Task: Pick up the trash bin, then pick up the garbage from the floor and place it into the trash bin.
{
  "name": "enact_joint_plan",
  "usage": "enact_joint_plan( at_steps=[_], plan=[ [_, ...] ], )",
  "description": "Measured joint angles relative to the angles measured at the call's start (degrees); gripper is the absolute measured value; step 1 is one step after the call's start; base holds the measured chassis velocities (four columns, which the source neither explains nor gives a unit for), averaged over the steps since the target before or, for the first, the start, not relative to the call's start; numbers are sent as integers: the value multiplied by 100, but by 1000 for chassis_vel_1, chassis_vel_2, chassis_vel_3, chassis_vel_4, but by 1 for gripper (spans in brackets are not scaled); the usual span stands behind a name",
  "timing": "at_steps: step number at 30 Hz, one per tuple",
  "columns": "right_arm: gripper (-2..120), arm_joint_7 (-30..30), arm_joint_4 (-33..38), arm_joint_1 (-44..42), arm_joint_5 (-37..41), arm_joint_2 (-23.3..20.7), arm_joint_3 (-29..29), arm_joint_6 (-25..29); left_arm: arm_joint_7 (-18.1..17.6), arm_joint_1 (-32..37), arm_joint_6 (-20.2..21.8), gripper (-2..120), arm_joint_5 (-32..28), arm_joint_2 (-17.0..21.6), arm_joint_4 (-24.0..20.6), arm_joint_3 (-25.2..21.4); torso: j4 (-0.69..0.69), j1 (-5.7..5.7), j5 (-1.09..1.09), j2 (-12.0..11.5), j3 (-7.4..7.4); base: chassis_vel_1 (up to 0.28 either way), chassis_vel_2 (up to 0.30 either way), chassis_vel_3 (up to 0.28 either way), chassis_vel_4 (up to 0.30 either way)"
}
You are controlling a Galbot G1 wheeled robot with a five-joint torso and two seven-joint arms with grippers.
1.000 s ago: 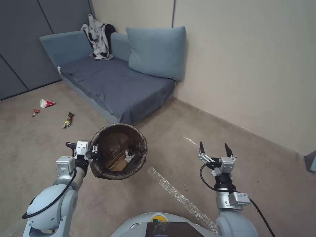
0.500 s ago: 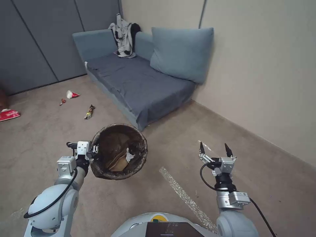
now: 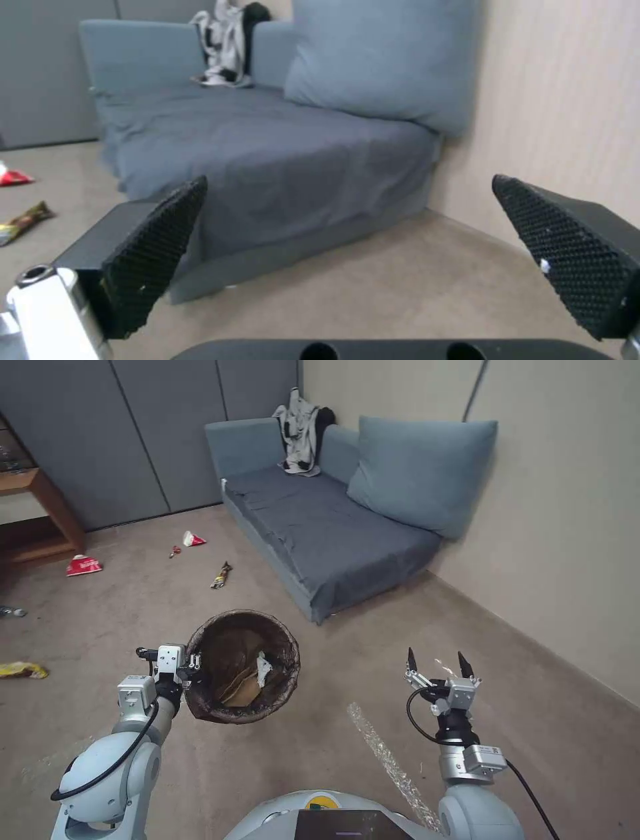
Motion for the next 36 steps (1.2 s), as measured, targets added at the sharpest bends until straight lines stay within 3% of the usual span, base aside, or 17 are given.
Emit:
enact_joint_plan(
  at_steps=[36],
  plan=[
    [100,103,-24,110,26,-7,72,-84,9,30,-9,4,29,-17,-26,1,-1,0,0,0,0,87,90,87,88]
  ],
)
